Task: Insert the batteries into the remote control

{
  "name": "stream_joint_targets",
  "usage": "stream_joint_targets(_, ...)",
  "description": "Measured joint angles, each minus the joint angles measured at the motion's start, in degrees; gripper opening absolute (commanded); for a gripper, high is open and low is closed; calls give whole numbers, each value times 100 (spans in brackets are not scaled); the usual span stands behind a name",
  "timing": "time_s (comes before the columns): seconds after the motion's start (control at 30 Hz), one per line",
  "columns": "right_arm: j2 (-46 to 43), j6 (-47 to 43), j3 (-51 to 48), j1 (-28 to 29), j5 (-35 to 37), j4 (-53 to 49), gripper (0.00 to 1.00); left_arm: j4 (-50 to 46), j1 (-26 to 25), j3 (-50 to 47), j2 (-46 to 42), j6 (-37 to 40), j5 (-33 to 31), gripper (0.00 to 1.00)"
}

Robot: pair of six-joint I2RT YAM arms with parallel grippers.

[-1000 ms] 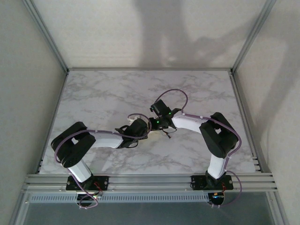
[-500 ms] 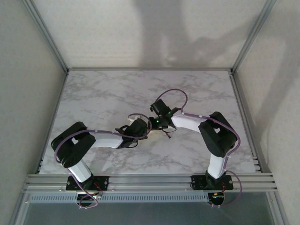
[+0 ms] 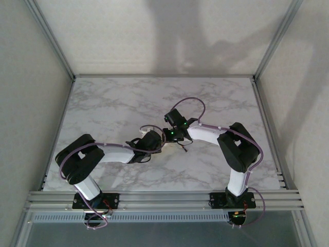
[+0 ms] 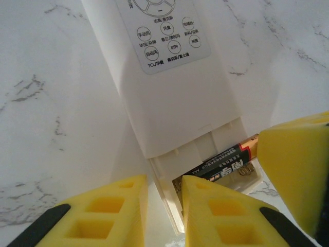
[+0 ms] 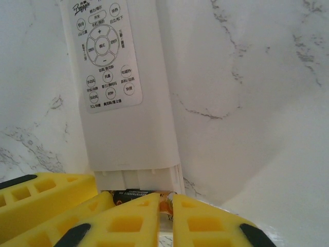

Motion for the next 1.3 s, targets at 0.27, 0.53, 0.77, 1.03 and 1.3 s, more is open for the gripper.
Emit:
stream_joint_targets(0.27, 72, 188, 37, -39, -221, 15, 13, 122, 2, -68, -9, 24, -2, 23)
stream_joint_targets(0.53, 70, 219, 37, -55, -219, 17, 18, 127, 2, -105, -46, 39, -35, 23)
stream_joint_targets(0.77, 63, 129, 37, -46, -151, 20, 23, 127, 2, -109, -48, 37, -46, 23)
stream_joint_targets(1.03, 61, 24, 35, -26, -122, 52, 24, 127, 2, -109, -50, 37, -46, 22)
stream_joint_targets(1.3, 61, -24, 35, -26, -76, 48, 21, 125, 2, -111, -50, 37, -46, 23)
